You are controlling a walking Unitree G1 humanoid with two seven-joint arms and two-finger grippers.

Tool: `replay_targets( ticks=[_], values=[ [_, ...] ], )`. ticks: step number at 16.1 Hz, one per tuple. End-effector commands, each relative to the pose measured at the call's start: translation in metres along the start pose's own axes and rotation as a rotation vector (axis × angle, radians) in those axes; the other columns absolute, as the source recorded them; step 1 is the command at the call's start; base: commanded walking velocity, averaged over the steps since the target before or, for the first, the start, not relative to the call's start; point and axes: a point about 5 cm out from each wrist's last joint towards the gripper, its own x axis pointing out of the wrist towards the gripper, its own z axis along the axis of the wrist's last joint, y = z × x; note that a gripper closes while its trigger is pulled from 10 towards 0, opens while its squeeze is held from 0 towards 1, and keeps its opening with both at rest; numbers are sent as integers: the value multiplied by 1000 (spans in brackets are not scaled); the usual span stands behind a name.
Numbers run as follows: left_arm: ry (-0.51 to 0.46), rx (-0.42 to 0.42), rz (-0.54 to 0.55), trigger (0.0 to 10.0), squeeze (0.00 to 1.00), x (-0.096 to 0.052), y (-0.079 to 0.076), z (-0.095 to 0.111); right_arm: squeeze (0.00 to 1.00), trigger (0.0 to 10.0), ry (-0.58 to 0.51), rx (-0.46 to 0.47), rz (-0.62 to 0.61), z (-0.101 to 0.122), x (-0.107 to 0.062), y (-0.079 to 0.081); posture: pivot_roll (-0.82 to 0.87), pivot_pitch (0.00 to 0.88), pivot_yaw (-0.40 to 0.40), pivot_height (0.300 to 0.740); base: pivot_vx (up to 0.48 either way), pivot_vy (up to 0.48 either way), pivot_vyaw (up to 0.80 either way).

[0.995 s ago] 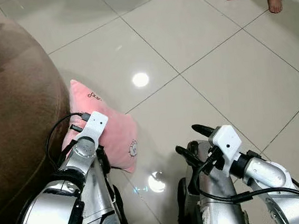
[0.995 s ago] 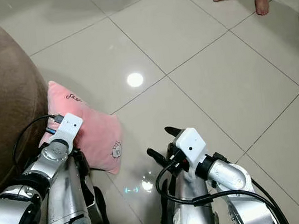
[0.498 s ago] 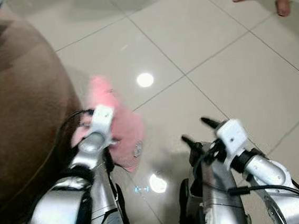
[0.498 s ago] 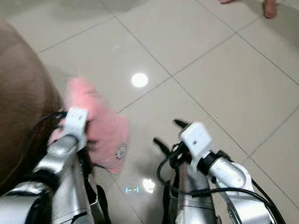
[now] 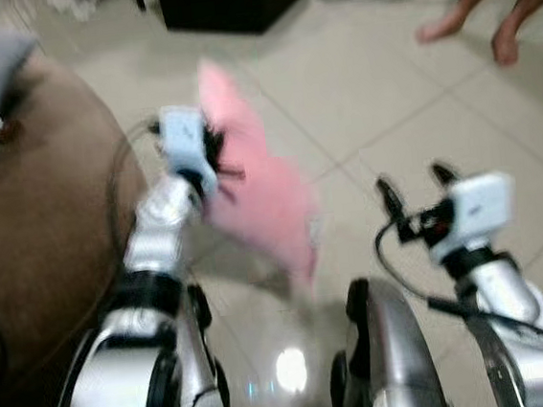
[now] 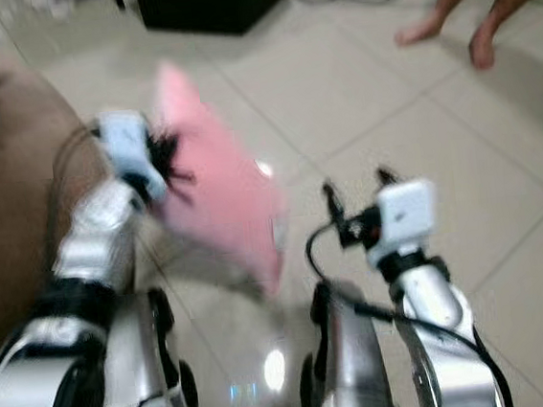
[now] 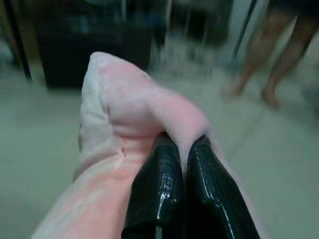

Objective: Move the pillow to the sofa from floor

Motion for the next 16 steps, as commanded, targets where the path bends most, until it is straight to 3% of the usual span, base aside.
replay_targets(
  ticks=[1, 4, 7, 9, 11, 16],
  values=[
    [-62, -20, 17, 10000, 0, -5, 4, 20, 0, 10000, -9, 13, -82, 6, -2, -9, 51, 45, -58, 527, 0, 0, 0],
    [-74, 20, -22, 10000, 0, -18, -2, 33, 0, 10000, 4, 23, -136, 8, 2, -15, 69, 29, -88, 557, 0, 0, 0],
    [-98, 171, -20, 10000, 0, -39, -5, 23, 0, 10000, 27, 18, -129, 11, 7, -16, 67, 19, -105, 587, 0, 0, 0],
    [-97, 232, -77, 10000, 0, -53, -20, 19, 0, 10000, 25, 18, -134, 14, 8, -18, 74, 13, -124, 612, 0, 0, 0],
    [-35, 229, -54, 10000, 0, -59, -23, 7, 0, 10000, 56, 30, -142, 8, 7, -19, 77, 12, -127, 632, 0, 0, 0],
    [-24, 187, 12, 10000, 0, -60, -18, 4, 0, 10000, 80, 25, -126, 5, 7, -17, 68, 9, -123, 677, 0, 0, 0]
  ],
)
